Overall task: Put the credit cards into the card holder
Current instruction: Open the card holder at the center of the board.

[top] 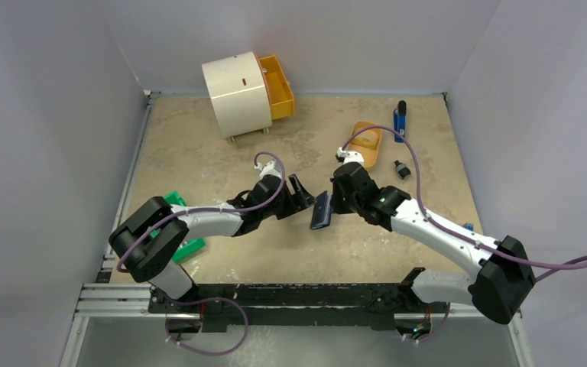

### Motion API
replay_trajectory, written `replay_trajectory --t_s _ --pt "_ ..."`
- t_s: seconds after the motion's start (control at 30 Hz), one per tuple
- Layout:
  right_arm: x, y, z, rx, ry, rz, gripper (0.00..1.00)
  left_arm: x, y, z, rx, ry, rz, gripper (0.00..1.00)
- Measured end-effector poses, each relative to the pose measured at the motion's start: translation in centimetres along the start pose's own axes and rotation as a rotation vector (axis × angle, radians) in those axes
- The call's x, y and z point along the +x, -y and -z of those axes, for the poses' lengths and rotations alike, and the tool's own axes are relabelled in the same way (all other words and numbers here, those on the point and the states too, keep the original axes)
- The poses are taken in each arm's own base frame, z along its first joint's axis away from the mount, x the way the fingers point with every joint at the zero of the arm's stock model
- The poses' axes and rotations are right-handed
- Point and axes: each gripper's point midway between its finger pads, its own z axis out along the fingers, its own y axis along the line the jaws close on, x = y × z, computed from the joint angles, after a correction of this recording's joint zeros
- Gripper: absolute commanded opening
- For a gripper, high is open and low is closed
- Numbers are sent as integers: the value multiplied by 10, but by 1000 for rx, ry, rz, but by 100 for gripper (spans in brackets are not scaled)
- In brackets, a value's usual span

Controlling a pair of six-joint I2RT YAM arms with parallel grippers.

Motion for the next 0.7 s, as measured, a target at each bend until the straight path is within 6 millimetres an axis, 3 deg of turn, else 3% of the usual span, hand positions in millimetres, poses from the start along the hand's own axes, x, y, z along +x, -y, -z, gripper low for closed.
replay_trajectory --t_s 0.47,0.7 --pt "-6 -7 8 -45 22 -8 0 0 25 0 70 -19 -39 72" --pt "-7 -8 8 -48 24 -9 0 8 21 -9 51 -42 -54 65"
